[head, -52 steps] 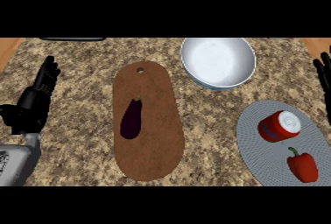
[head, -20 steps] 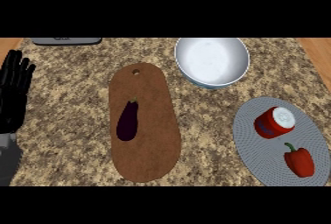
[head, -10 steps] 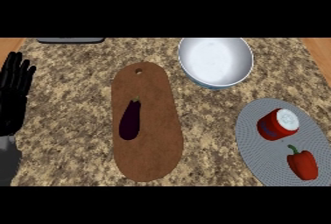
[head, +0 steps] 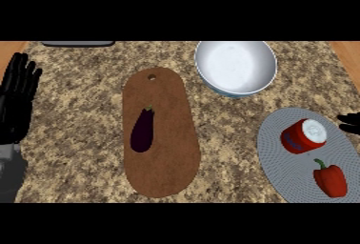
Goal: Pick the can from the placemat and place it in the bowl
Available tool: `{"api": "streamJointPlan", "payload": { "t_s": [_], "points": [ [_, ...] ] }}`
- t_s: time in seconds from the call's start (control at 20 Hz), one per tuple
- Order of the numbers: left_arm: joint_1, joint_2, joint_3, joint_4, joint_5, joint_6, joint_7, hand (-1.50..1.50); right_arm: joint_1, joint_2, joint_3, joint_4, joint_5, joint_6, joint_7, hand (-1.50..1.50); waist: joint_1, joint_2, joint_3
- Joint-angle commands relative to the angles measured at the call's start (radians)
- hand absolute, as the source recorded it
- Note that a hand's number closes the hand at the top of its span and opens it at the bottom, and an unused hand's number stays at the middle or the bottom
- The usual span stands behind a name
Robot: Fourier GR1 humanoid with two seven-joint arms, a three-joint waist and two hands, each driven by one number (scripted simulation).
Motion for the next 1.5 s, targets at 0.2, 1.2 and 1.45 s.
{"api": "streamJointPlan", "payload": {
  "t_s": [0.2,1.2,1.45],
  "points": [
    [-0.016,-0.018,0.024,0.013,-0.033,-0.019,-0.006,0.00,-0.146,0.158,0.093,0.130,0.148,0.034,0.020,-1.50,0.002,0.000,0.000],
    [0.038,-0.102,0.047,0.002,-0.094,-0.039,-0.058,0.00,-0.220,0.315,0.151,0.467,0.463,-0.163,-0.268,-1.50,-0.002,-0.001,0.000],
    [-0.021,-0.025,0.111,0.005,-0.059,-0.088,0.033,0.00,-0.287,0.373,0.186,0.502,0.512,-0.124,-0.212,-1.50,0.001,0.000,0.000]
  ]
}}
